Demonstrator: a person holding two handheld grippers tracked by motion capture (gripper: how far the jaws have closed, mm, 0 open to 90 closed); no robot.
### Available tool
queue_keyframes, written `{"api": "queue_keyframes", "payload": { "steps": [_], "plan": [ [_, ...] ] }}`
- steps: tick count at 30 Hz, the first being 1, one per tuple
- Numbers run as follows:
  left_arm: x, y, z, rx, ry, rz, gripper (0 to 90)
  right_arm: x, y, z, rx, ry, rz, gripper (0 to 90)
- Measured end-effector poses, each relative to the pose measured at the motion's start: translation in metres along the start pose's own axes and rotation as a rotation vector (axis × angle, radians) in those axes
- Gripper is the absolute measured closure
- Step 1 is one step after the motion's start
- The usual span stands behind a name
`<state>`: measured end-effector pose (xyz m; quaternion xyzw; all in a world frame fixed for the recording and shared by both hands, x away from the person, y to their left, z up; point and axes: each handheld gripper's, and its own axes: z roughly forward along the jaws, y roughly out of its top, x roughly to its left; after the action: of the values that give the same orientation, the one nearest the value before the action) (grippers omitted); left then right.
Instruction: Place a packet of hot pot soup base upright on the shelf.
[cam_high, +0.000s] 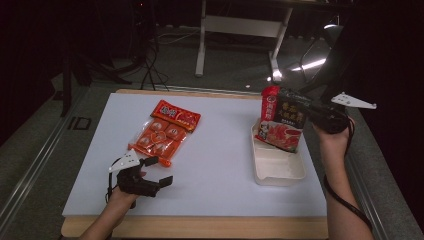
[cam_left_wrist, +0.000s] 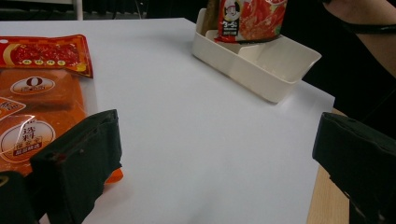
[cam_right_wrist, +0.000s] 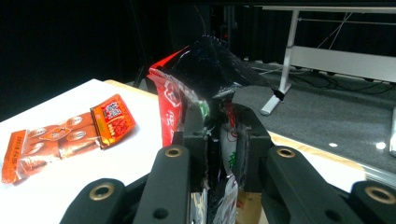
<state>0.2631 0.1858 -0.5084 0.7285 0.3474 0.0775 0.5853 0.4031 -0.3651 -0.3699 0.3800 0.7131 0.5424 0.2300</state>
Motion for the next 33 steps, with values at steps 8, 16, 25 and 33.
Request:
{"api": "queue_keyframes", "payload": {
  "steps": [8, 16, 25, 33],
  "plan": [
    [0.0, 0.0, 0.0, -0.003, 0.0, -0.004, 1.9, 0.007, -0.007, 0.013, 0.035, 0.015, -0.026, 76.7],
    [0.002, -0.001, 0.0, 0.0, -0.004, -0.005, 1.9, 0.018, -0.015, 0.029, 0.056, 0.055, -0.036, 75.6],
    [0.002, -0.001, -0.001, -0.005, -0.004, -0.01, 1.9, 0.011, -0.03, 0.023, 0.031, 0.067, 0.025, 74.8],
    [0.003, 0.0, -0.002, -0.009, -0.004, -0.009, 1.9, 0.002, -0.05, 0.014, 0.049, 0.051, 0.039, 74.0]
  ]
}}
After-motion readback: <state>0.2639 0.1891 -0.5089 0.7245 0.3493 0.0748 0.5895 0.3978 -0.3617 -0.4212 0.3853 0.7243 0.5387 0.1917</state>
